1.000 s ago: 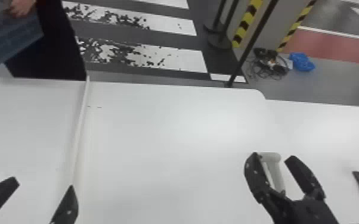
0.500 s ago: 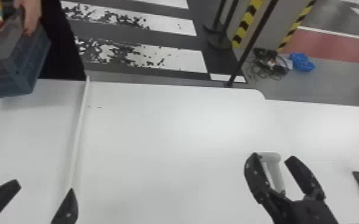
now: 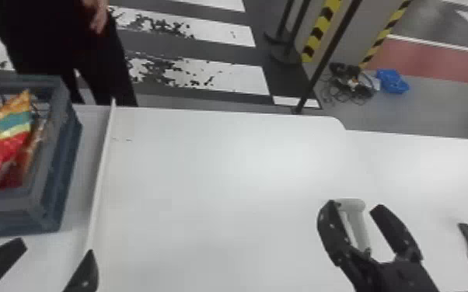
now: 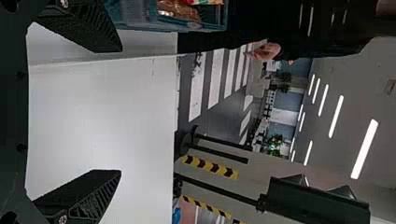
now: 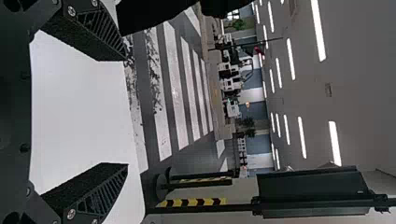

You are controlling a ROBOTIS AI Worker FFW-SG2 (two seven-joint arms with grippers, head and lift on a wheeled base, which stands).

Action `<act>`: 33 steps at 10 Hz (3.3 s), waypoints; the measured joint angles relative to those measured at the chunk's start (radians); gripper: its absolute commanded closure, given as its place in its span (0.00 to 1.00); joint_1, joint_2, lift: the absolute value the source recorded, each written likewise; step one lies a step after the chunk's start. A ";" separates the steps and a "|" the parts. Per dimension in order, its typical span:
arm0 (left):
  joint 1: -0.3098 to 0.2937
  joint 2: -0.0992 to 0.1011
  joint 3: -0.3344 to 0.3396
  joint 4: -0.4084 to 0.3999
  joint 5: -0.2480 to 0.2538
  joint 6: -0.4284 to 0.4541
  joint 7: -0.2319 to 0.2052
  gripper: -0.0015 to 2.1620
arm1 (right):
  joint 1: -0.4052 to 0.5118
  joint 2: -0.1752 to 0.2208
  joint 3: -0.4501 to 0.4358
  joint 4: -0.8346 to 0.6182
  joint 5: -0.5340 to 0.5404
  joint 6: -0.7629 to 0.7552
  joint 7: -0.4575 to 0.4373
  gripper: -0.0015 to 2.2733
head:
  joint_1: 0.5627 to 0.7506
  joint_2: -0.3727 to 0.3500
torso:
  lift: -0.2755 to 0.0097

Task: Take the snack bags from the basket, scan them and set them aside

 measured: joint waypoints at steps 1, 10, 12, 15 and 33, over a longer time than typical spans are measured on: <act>0.000 -0.001 0.005 0.001 0.002 0.002 0.002 0.03 | 0.000 0.000 0.000 0.001 0.000 0.000 0.000 0.06 | 0.70 0.18 | 0.70; -0.078 -0.020 0.076 0.017 0.053 0.103 0.152 0.03 | 0.006 -0.002 -0.002 0.007 0.002 0.000 0.003 0.06 | 0.70 0.35 | 0.70; -0.131 -0.038 0.128 0.008 0.063 0.229 0.196 0.04 | 0.008 -0.011 0.002 0.006 0.007 0.000 0.003 0.06 | 0.70 0.46 | 0.70; -0.174 -0.070 0.223 -0.023 0.106 0.300 0.199 0.04 | 0.003 -0.040 0.005 0.006 0.008 0.000 0.002 0.06 | 0.70 0.58 | 0.70; -0.526 -0.075 0.141 0.140 -0.056 0.634 0.246 0.10 | -0.028 -0.067 0.019 0.062 0.004 -0.004 0.003 0.06 | 0.70 0.58 | 0.70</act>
